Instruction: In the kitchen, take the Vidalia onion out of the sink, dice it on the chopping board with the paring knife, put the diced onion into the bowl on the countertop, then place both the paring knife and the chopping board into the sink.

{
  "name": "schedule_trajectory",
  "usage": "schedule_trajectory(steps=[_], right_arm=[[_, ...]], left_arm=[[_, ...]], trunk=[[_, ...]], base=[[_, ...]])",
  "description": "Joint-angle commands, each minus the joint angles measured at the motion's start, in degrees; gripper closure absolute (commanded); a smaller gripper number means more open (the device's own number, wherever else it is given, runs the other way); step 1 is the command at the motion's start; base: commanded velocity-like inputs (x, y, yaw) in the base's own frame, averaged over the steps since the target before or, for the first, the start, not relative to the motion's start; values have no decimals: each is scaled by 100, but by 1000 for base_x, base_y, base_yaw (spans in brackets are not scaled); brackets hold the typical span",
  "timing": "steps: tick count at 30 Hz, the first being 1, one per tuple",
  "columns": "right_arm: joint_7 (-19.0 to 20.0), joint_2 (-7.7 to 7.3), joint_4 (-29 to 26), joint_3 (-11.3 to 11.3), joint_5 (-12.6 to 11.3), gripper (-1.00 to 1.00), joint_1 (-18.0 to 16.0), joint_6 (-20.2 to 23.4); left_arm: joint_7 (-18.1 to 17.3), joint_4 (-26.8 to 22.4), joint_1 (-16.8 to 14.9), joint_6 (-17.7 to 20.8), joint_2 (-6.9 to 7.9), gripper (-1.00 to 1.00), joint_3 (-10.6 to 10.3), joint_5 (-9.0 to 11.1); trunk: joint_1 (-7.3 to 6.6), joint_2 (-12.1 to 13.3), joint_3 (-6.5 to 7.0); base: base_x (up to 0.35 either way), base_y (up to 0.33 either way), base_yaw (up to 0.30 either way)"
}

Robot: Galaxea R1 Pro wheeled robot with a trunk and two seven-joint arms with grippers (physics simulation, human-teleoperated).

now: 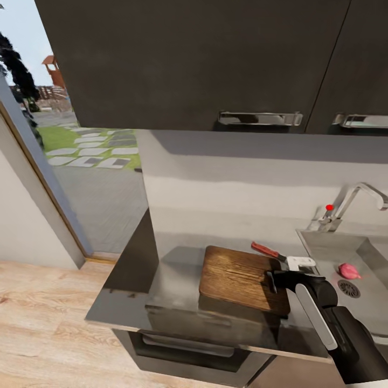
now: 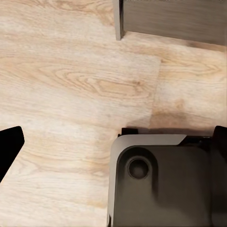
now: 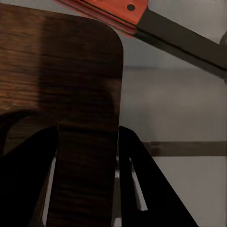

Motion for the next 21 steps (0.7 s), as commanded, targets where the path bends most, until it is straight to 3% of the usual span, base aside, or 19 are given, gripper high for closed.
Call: schedule_trajectory(steps=[1,21], right_arm=[[-60,-6,-3,13,-63,100,-6,10],[-65,-4,52,22,-57,100,-6,10]], left_arm=[[-4,-7,1,-10,-2,-100,14,0],[-4,-10,1,-16,-2,-100,14,0]], trunk=[[4,-11,-19],[4,-11,-201]], base=[[58,-48,0],[6,-5,0]])
